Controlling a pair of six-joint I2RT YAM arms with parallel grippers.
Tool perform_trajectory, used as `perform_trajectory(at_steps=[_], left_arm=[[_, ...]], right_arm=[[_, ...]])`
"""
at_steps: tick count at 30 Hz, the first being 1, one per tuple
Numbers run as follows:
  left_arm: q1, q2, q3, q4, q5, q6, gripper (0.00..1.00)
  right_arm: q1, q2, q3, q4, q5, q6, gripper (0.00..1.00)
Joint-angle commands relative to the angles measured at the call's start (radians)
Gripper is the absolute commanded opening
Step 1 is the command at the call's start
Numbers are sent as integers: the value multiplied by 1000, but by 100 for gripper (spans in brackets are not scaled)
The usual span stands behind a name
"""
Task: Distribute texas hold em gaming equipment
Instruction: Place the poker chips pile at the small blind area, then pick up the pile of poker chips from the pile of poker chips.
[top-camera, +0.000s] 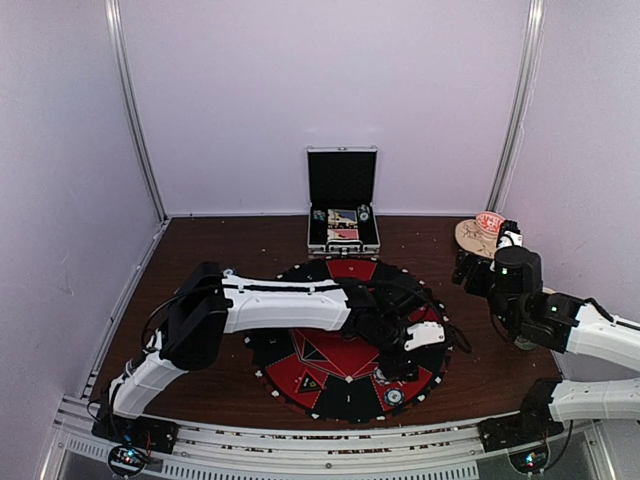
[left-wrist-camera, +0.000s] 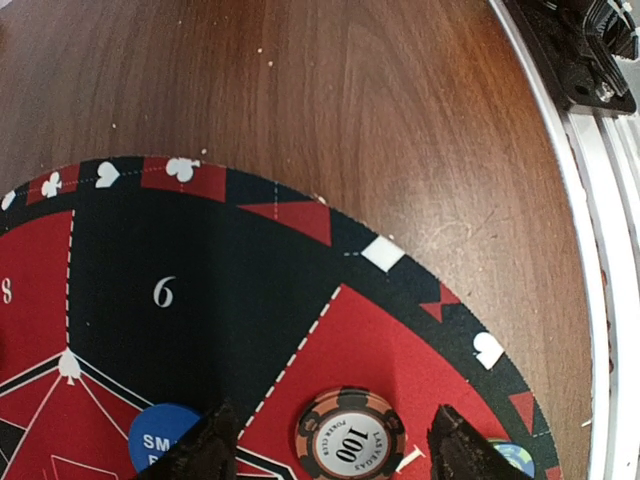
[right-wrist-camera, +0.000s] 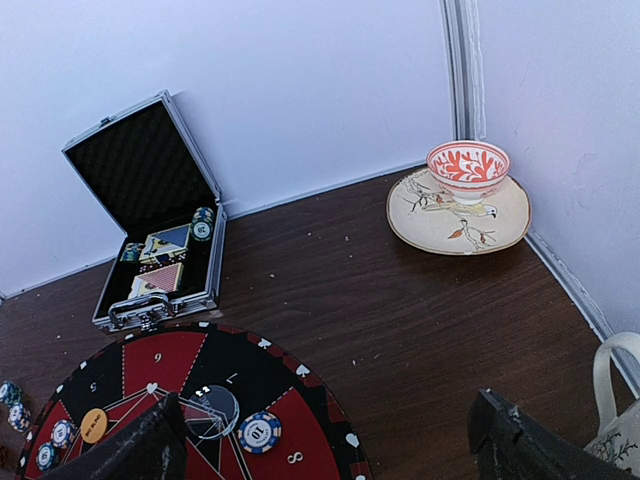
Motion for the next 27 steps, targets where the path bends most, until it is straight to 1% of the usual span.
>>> perform_trajectory(at_steps=[1,4,7,10,12,15,18,23,27], left_arm=[[-7,-25,42,-10,5,2,70],[-7,-63,45,-23,-15,-1,77],[-7,-129,17,-23,-69,8,86],[2,-222,-66,-12,-135,26,94],[23,-294,-139,3,-167,26,97],[95,-396,-245,10,-187,19,98],[201,-504,-337,23,-185,9,98],[410,-701,-528,94,-166,21,98],[589,-776,-625,127,-119,26,98]], right_arm=[[-5,-3,-12,2,-5,-7,100],[-5,-7,-13,1,-2,-6,100],[-5,-11,-14,3,1,-7,100],[-5,-16,-15,1,2,-5,100],[-5,-18,-16,1,0,-4,100],[-5,-10,-15,3,-4,-5,100],[-5,1,-12,4,-5,-7,100],[-6,16,-12,9,-3,-9,100],[-5,30,-12,13,-4,-11,100]])
